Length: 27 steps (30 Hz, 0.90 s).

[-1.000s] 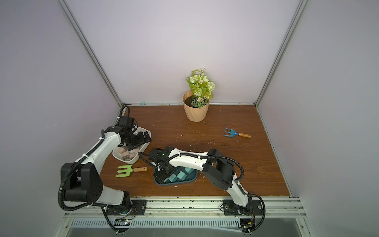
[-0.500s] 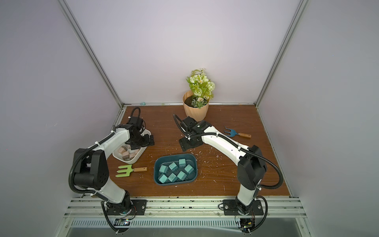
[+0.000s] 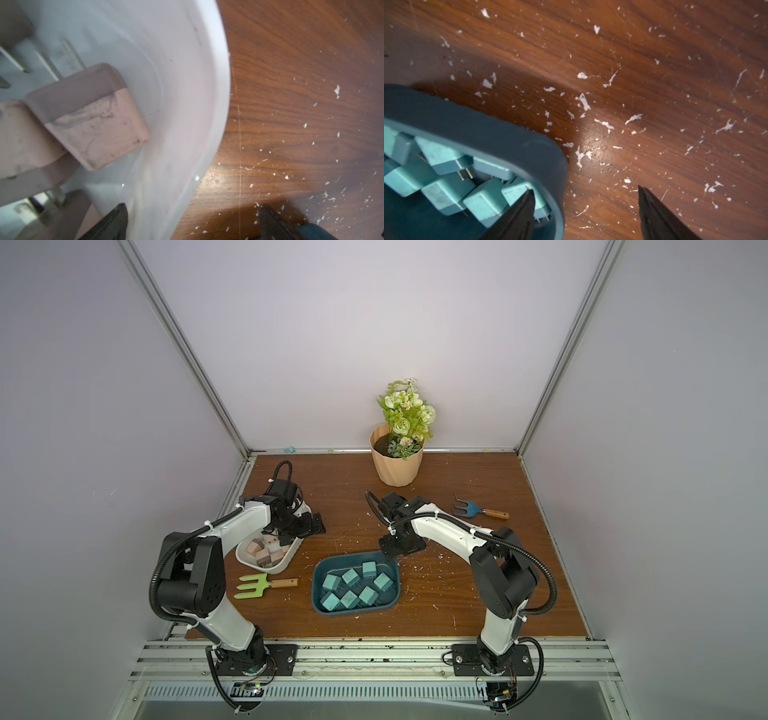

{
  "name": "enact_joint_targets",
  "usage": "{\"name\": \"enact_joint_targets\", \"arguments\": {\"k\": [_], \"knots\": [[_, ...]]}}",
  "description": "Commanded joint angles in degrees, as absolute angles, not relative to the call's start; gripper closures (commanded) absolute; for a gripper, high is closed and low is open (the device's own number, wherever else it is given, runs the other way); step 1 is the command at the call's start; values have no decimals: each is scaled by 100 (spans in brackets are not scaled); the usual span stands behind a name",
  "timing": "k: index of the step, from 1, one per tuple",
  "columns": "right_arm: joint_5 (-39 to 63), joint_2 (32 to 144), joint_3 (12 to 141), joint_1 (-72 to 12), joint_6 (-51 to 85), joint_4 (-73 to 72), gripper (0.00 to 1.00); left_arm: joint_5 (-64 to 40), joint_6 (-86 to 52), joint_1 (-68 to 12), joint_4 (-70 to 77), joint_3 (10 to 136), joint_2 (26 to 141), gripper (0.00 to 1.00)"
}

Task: Place the plugs by color into the storage box
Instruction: Move the storage box to the center of the board.

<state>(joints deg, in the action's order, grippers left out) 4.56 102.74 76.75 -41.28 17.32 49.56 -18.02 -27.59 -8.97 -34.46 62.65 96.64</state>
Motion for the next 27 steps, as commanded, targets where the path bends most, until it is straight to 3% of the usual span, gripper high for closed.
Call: {"name": "enact_joint_targets", "arguments": {"k": [1, 15, 27], "knots": [[365, 10510, 7865, -4070, 1521, 4961, 19, -2093, -3035, -1223, -3396, 6415, 9831, 1], [-600, 10590, 7983, -2654, 1212, 5249, 19, -2219, -3636, -2536, -3394, 7903, 10995, 1], [-488, 10452, 8151, -1676, 840, 5261, 19, -2298, -3760, -3126, -3779, 9431, 11855, 3]]}}
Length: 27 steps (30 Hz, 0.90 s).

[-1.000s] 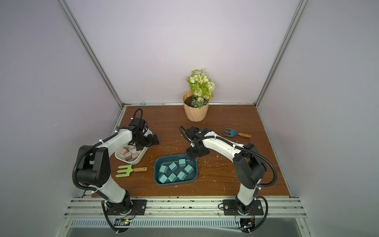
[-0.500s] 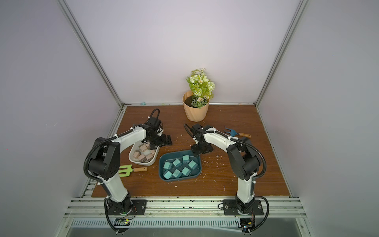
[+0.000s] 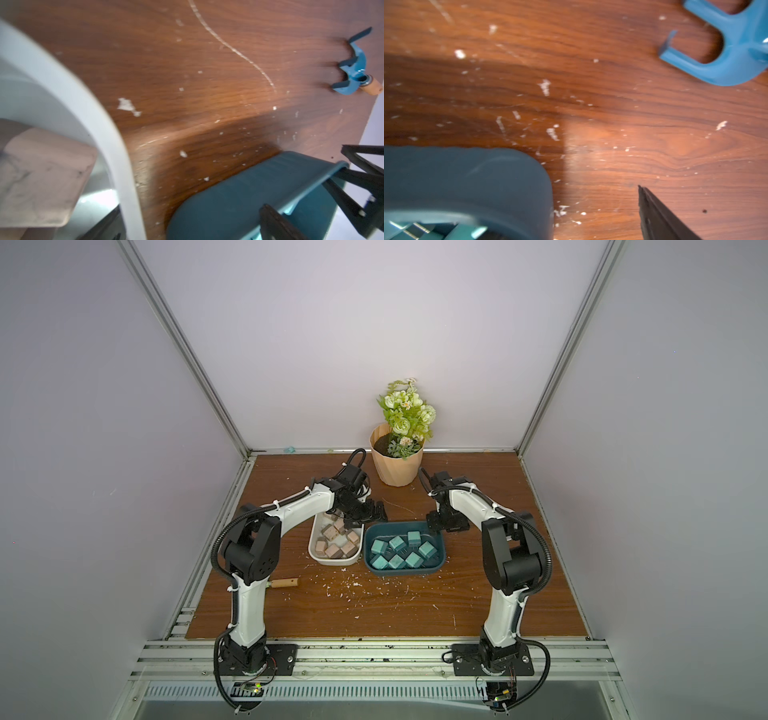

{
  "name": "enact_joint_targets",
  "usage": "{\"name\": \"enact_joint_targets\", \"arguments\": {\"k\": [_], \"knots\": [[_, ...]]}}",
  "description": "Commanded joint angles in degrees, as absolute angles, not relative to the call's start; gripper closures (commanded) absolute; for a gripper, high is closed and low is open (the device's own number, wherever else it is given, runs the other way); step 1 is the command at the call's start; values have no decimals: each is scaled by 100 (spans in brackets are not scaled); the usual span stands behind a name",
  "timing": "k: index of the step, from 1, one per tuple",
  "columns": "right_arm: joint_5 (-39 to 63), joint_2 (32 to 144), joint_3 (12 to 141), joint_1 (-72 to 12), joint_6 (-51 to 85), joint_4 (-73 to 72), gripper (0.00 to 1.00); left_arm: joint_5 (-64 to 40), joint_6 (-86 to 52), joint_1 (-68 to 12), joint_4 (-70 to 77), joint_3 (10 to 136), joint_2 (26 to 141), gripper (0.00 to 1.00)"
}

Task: Place the plugs by color into the storage box
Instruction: Move the storage box to the center of the board, then reset both arms

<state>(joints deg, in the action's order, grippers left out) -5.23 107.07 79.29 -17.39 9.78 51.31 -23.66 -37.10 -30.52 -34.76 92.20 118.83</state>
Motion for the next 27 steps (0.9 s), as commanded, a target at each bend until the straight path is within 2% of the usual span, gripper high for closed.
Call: {"name": "enact_joint_targets", "arguments": {"k": [1, 7, 10, 14, 17, 22, 27], "knots": [[-410, 10367, 8165, -1665, 839, 5234, 17, -2105, -3705, -3112, -3920, 9485, 11780, 4], [-367, 9723, 8067, -1640, 863, 4864, 1, -1486, -3366, -3014, -4358, 9513, 11128, 2], [-472, 9375, 7889, -1580, 930, 4622, 1, -1216, -3272, -2803, -4662, 9374, 10744, 1], [-444, 8844, 7474, -1422, 1087, 4182, 1, -1399, -3037, -2401, -4676, 8746, 10138, 2], [-493, 8330, 6882, -1222, 1260, 3641, 1, -578, -2820, -2210, -4676, 8267, 9508, 1], [-1144, 7507, 5668, -727, 1797, 2855, 1, 1008, -2734, -1775, -4279, 7434, 8420, 2], [-1123, 6895, 4531, -232, 1754, 1922, 0, 1246, -2768, -886, -3133, 6052, 7451, 2]]}}
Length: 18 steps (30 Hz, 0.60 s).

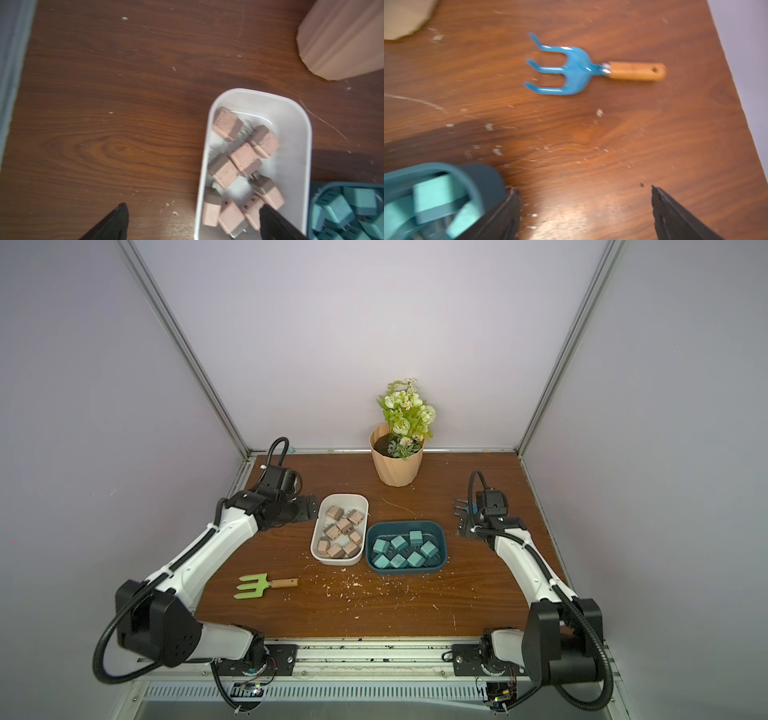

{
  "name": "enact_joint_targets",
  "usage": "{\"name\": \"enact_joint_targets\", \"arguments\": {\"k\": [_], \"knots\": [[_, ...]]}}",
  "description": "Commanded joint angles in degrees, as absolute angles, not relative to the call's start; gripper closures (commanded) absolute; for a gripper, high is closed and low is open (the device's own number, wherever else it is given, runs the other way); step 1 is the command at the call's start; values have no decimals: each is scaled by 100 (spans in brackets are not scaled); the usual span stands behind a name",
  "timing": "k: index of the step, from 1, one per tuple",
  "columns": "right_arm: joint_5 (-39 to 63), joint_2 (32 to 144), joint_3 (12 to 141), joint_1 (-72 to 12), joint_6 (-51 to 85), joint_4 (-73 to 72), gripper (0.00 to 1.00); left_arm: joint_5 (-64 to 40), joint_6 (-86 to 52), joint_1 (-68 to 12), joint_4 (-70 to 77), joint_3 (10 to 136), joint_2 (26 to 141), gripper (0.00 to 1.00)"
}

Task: Place the plugs by color into the storage box
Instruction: Reset both arms

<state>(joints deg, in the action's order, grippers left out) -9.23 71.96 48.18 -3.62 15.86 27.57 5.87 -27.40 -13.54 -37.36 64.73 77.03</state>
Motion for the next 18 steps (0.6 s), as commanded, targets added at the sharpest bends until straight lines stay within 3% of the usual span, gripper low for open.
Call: {"name": "enact_joint_targets", "arguments": {"k": [1, 8, 13, 18], "knots": [[-1132, 6791, 4368, -174, 1733, 1721, 1, 1390, -2973, -726, -3116, 5951, 7347, 2], [-2093, 5242, 2930, -125, 2046, 222, 0, 2230, -3765, -481, -2421, 4900, 5904, 1], [-1950, 3977, 1649, -135, 1786, -869, 1, 1792, -2738, -474, -1278, 3644, 5187, 1], [-1630, 3898, 1217, -132, 1399, -1443, 0, 3091, -2943, -474, -802, 2829, 5055, 1]]}}
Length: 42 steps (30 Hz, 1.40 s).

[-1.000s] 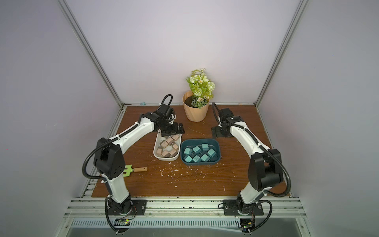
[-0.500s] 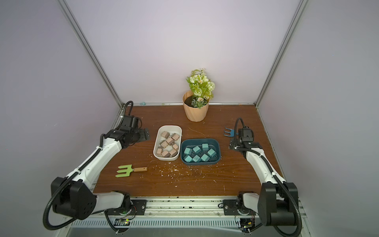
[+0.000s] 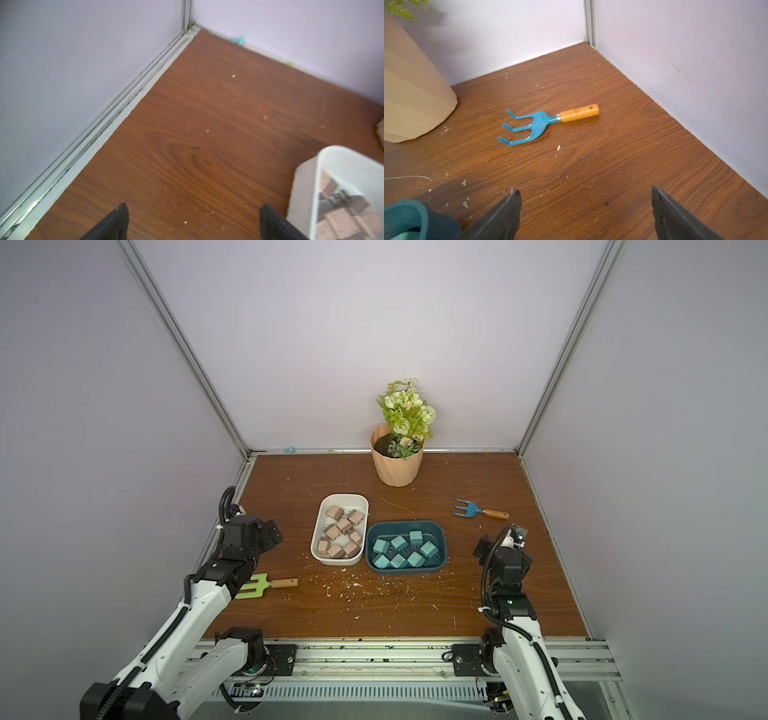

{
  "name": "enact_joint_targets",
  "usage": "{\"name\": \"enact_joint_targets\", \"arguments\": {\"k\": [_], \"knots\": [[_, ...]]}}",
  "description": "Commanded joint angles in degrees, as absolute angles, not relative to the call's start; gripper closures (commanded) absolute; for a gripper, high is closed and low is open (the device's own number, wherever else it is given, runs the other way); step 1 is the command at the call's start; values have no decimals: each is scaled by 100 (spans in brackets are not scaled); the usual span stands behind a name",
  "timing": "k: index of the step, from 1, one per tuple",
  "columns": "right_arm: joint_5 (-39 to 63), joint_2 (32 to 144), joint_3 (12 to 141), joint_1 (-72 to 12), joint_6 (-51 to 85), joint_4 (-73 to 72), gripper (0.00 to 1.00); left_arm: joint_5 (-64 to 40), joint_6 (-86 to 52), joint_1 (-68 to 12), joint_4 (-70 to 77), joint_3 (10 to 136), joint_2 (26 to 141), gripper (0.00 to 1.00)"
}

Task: Place the plugs by color into the storage box
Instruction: Reset both arms

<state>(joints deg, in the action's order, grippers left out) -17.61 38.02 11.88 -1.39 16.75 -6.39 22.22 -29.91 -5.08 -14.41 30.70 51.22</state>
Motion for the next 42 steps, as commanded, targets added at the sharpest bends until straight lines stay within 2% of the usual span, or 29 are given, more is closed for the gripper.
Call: {"name": "enact_joint_targets", "arguments": {"k": [1, 3, 6, 10, 13, 14, 17, 20, 25, 29, 33, 36, 39, 42], "knots": [[-1583, 4021, 1244, -132, 1330, -1417, 0, 3099, -2776, -472, -479, 2699, 5062, 1], [-1645, 4280, 1231, -128, 1320, -1487, 0, 2946, -2314, -459, 400, 2360, 5143, 1], [-1940, 4586, 1186, -132, 1579, -1626, 1, 3046, -2325, -404, 1682, 1803, 5499, 0], [-2042, 4752, 1242, -132, 1630, -1539, 1, 2472, -1712, -255, 2988, 1442, 5889, 1], [-2183, 4722, 1296, -134, 1692, -1389, 1, 2102, -1643, -242, 4501, 827, 6291, 0], [-2123, 4650, 1285, -131, 1621, -1400, 1, 1956, -1514, -212, 4465, 922, 6344, 1], [-1842, 4408, 1152, -132, 1465, -1569, 0, 1623, -1319, -211, 5925, 586, 6693, 0], [-1506, 4423, 1070, -132, 1346, -1704, 1, 1523, -1311, -193, 5398, 1156, 7221, 0], [-1683, 4665, 1345, -132, 1406, -1347, 0, 1380, -867, -176, 4670, 1988, 7916, 0], [-1744, 4587, 1424, -131, 1282, -1213, 0, 1591, -611, -145, 5157, 1623, 7656, 0], [-1884, 4457, 1266, -127, 1323, -1347, 0, 2169, -1042, -44, 5199, 1380, 7387, 0], [-2008, 4518, 1148, -132, 1437, -1414, 0, 1345, -1386, 515, 5245, 1516, 7641, 0], [-2123, 4574, 1062, -131, 1520, -1498, 0, 1103, -1185, 554, 5669, 1533, 7942, 0], [-2113, 4537, 889, -132, 1628, -1697, 0, 1094, -1062, 484, 5465, 1736, 8100, 0]]}}
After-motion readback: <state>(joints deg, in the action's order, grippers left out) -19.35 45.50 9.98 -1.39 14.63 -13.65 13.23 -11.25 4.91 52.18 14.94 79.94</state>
